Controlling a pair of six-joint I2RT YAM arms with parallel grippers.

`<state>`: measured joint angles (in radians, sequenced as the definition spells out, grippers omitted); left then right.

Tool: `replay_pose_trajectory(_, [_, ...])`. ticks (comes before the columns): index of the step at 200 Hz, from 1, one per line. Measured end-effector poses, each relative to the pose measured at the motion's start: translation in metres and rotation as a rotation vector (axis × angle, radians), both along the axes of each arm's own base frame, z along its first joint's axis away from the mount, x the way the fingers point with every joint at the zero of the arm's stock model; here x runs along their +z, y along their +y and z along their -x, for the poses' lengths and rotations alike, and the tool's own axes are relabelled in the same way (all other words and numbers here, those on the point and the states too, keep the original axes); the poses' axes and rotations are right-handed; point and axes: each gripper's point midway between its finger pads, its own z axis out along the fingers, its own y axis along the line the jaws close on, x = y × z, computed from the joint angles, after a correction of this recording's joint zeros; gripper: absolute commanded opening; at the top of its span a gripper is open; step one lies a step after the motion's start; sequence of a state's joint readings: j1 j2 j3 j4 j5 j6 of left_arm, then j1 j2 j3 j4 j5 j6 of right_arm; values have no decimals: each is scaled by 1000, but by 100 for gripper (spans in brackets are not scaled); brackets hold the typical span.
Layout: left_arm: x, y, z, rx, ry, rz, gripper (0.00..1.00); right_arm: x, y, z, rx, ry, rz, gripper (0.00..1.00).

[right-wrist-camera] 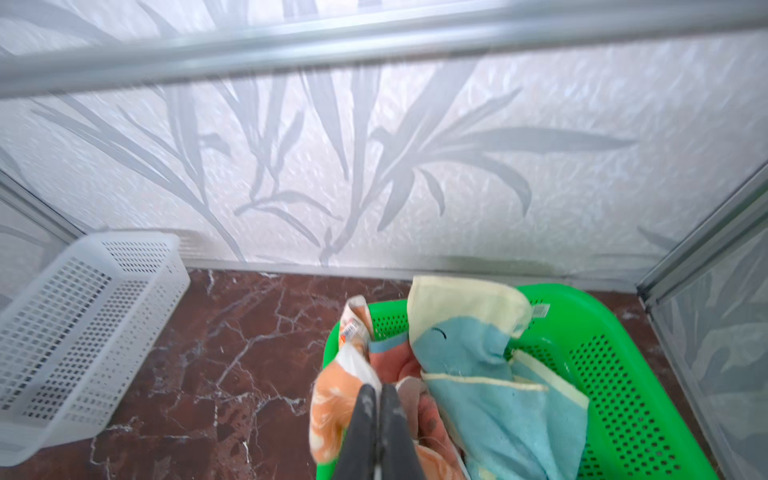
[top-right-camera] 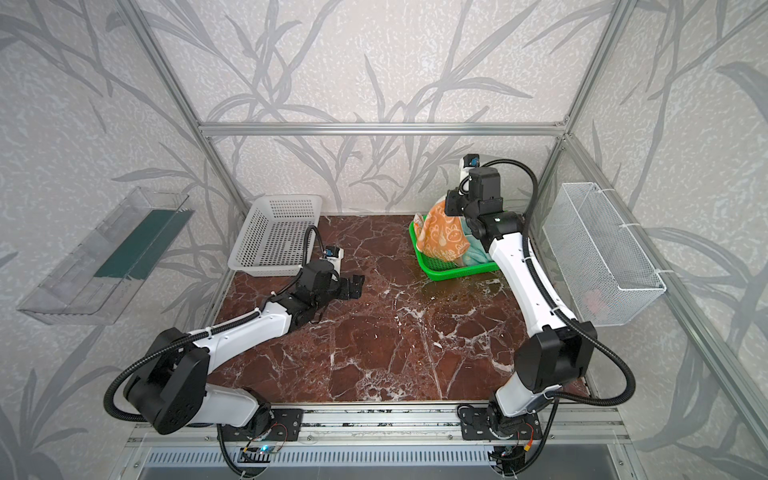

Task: Fold and stack the towels
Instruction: 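Grasp the orange bunny towel in the green basket with right gripper while left arm advances, then lift the orange towel out with the right gripper and drag it onto the table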

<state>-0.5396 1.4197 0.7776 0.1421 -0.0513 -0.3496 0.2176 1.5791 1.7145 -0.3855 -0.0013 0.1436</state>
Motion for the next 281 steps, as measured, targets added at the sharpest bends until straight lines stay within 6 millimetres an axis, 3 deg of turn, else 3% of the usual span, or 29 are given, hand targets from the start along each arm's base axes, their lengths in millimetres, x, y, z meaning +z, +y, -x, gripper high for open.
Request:
replay_pose_trajectory(24, [0, -2, 1, -7, -1, -1, 99, 37, 5, 19, 52, -86, -23, 0])
replay_pose_trajectory(60, [0, -5, 3, -19, -5, -7, 99, 52, 32, 35, 205, -110, -68, 0])
replay_pose_trajectory(85, [2, -7, 2, -22, -12, -3, 99, 65, 71, 56, 368, -126, -83, 0])
replay_pose_trajectory(138, [20, -2, 1, 11, -73, 5, 99, 126, 165, 125, 697, -276, -79, 0])
replay_pose_trajectory(162, [35, 5, 5, 32, -118, 10, 99, 132, 196, 139, 787, -300, -69, 0])
replay_pose_trajectory(191, [46, 17, 11, 57, -163, -2, 99, 119, 231, 139, 861, -273, -59, 0])
replay_pose_trajectory(214, [53, 28, 18, 78, -200, -20, 99, 93, 254, 126, 886, -215, -48, 0])
replay_pose_trajectory(255, [60, 43, 26, 106, -244, -59, 99, 19, 290, 89, 899, -41, -14, 0])
replay_pose_trajectory(281, [60, 49, 28, 112, -262, -102, 99, -27, 302, 78, 904, 75, 13, 0])
